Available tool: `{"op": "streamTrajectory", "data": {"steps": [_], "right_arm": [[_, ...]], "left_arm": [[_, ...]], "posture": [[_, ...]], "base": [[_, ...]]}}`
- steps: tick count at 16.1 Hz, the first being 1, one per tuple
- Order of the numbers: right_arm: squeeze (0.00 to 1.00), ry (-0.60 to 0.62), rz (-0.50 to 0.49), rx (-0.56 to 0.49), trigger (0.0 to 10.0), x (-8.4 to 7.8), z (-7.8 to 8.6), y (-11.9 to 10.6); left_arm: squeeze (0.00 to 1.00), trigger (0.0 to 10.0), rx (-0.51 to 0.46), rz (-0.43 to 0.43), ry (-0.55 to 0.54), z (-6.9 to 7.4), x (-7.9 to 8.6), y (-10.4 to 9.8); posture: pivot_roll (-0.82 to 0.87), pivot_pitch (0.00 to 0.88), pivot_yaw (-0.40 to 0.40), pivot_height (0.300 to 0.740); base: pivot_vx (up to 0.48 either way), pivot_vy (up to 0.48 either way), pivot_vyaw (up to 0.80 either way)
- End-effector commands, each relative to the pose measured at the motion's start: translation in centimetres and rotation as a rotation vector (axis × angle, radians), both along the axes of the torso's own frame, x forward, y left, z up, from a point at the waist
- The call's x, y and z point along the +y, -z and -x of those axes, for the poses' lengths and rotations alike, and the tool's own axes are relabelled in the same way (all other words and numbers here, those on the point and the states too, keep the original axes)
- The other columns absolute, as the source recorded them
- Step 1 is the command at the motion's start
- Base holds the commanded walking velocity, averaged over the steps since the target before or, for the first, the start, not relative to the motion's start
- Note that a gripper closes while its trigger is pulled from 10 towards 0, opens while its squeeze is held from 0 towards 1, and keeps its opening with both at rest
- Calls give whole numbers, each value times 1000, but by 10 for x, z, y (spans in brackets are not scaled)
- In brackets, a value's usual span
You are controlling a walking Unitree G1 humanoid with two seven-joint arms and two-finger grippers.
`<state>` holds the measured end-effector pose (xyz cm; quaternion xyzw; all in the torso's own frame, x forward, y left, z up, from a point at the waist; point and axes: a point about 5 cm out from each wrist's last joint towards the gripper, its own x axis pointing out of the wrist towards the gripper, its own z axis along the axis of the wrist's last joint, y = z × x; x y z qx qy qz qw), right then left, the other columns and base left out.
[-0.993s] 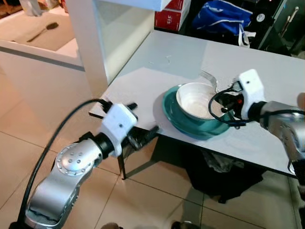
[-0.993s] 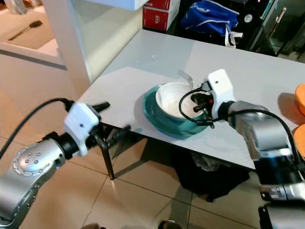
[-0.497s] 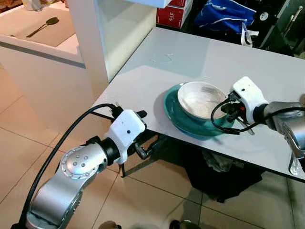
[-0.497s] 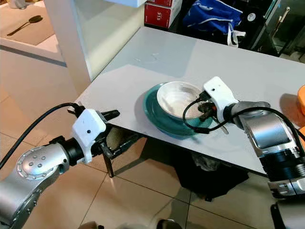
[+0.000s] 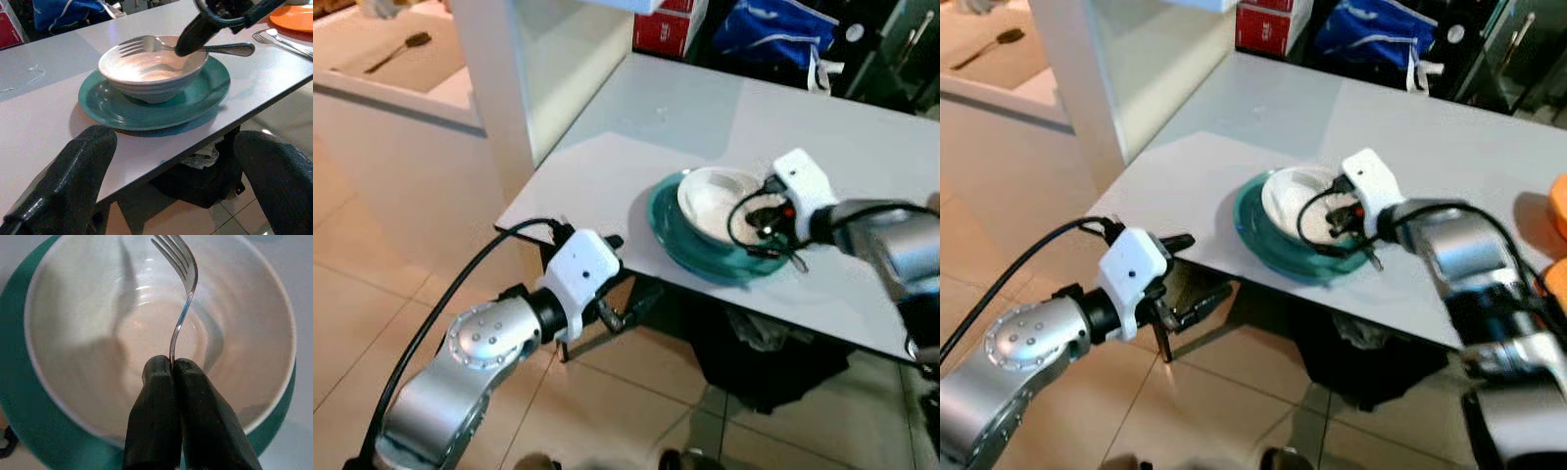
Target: Setting the table
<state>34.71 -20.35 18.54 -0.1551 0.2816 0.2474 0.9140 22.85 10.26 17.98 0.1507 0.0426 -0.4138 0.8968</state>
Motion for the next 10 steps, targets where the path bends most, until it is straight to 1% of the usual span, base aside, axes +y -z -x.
{"op": "streamTrajectory", "data": {"steps": [1, 4, 8, 9, 10], "right_arm": [[0, 15, 21, -13, 10000, -3, -4, -3], [0, 8, 29, -2, 10000, 0, -8, -3], [0, -4, 56, -4, 10000, -3, -11, -8], [94, -11, 66, -8, 10000, -5, -13, -12], [263, -23, 73, -6, 10000, -4, -13, -14]], "left_arm": [[0, 10000, -22, 9, 20, 2, -4, -6], [0, 10000, -23, 11, 19, 1, -5, -6], [0, 10000, -26, 13, 24, 0, -5, -6], [0, 10000, -27, 13, 25, -1, -6, -6], [0, 10000, -30, 12, 25, -1, -6, -6]], "posture": [[35, 76, -81, 740], [30, 73, -85, 740], [24, 63, -87, 740], [24, 54, -90, 740], [24, 53, -90, 740]], "base": [[0, 0, 0], [0, 0, 0], [0, 0, 0], [0, 0, 0], [0, 0, 0]]}}
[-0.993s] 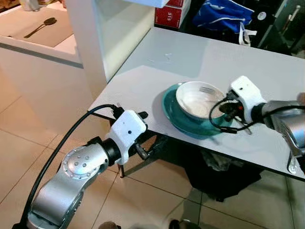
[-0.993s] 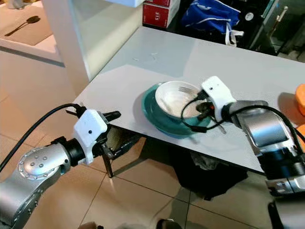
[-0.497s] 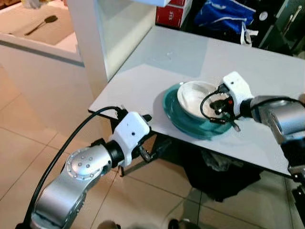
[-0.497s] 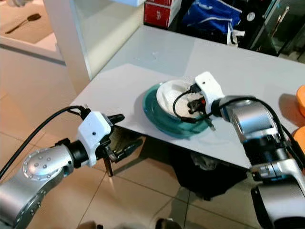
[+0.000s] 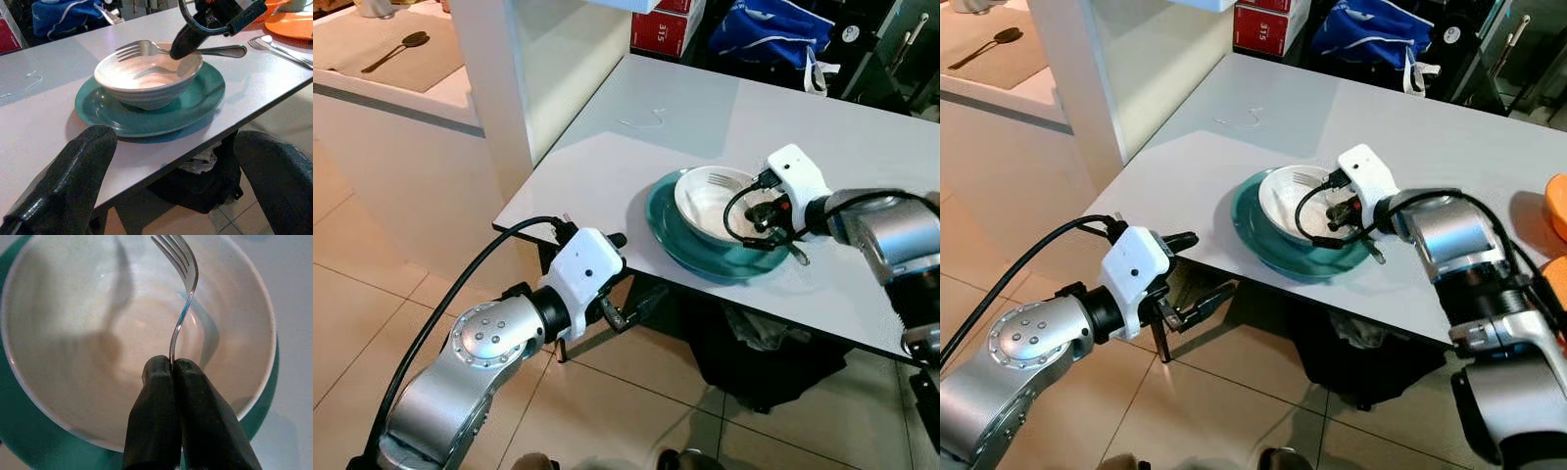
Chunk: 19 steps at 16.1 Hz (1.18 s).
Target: Setting the table
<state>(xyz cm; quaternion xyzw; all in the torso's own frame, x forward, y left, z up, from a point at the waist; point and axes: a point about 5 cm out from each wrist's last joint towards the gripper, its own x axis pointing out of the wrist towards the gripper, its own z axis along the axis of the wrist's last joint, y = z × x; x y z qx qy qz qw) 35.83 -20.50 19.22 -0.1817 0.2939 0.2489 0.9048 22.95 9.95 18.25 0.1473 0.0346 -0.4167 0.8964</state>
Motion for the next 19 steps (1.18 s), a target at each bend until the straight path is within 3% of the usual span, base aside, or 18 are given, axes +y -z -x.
{"op": "streamTrajectory", "data": {"steps": [1, 4, 7, 13, 14, 16, 17, 18, 19], "right_arm": [[310, -16, 25, -16, 10000, -3, -2, -8], [337, -23, 38, -10, 10000, -4, -3, -7], [647, -22, 44, -5, 10000, -5, -4, -6], [690, -19, 51, -10, 10000, -4, -6, -6], [635, -15, 49, -25, 10000, -4, -8, -10], [635, -9, 44, -36, 10000, -5, -9, -12], [561, 10, 30, -63, 10000, -5, -11, -17], [59, 19, 25, -86, 10000, -6, -12, -21], [0, 6, -3, -127, 10000, -5, -12, -28]], "left_arm": [[0, 10000, -22, -1, 17, -1, -3, -3], [0, 10000, -27, -8, 9, -1, -2, -3], [0, 10000, -32, -12, 2, -2, 0, -3], [0, 10000, -32, -10, 7, -2, -1, -2], [0, 10000, -33, -9, 7, -2, -1, -2], [0, 10000, -34, -9, 5, -2, 0, -2], [0, 10000, -37, -8, -3, -3, 1, -3], [0, 10000, -40, -8, -6, -4, 1, -3], [0, 10000, -54, -10, -22, -5, 2, -4]], "posture": [[25, 46, -94, 740], [28, 33, -101, 740], [27, 25, -98, 740], [26, 25, -101, 740], [27, 28, -101, 740], [27, 28, -101, 740], [25, 29, -97, 740], [25, 29, -97, 740], [26, 30, -96, 740]], "base": [[0, 0, 0], [0, 0, 0], [0, 0, 0], [0, 0, 0], [0, 0, 0], [0, 0, 0], [0, 0, 0], [0, 0, 0], [0, 0, 0]]}}
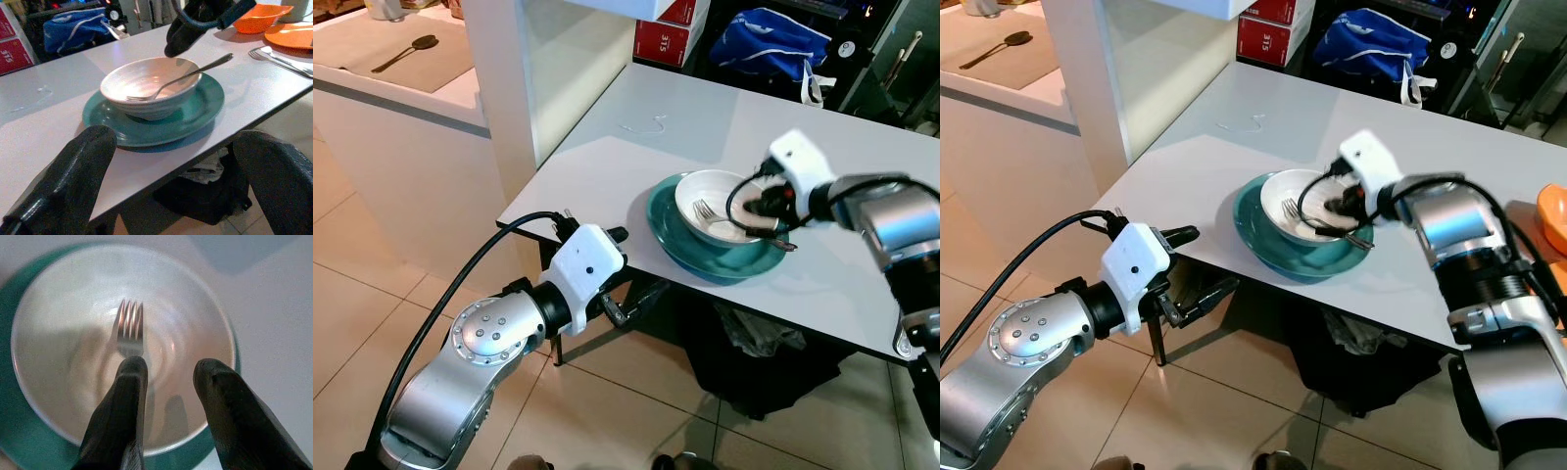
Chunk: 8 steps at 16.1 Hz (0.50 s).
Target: Setting the table
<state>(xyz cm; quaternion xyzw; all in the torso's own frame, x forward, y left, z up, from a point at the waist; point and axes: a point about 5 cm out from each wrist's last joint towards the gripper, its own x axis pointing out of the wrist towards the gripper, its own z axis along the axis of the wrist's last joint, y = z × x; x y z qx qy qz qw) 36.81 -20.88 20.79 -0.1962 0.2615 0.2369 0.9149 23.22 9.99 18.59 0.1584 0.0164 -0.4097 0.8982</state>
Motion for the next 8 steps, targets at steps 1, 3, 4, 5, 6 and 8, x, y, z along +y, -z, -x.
{"op": "streamTrajectory", "data": {"steps": [1, 3, 4, 5, 6, 8], "right_arm": [[0, -11, -30, -70, 10000, 0, -2, -16], [0, -72, -157, -251, 10000, 7, 5, -39], [0, -55, -270, -308, 10000, 8, 14, -43], [0, -26, -390, -384, 10000, 12, 28, -43], [0, 0, -442, -416, 10000, 15, 36, -38], [0, 101, -528, -434, 10000, 25, 55, -18]], "left_arm": [[0, 10000, -20, -7, -25, -3, 2, -2], [0, 10000, -89, -10, -182, -16, 13, -6], [0, 10000, -104, 14, -257, -19, 20, -8], [0, 10000, -102, 28, -365, -23, 30, -6], [0, 10000, -113, 26, -414, -25, 36, -7], [0, 10000, -126, 12, -480, -29, 44, -9]], "posture": [[26, 30, -96, 740], [29, 36, -106, 740], [25, 36, -111, 740], [25, 36, -111, 740], [23, 39, -99, 740], [20, 33, -70, 740]], "base": [[0, 0, 0], [0, 0, 0], [0, 0, 0], [0, 446, 0], [0, 480, 0], [0, 480, 0]]}}
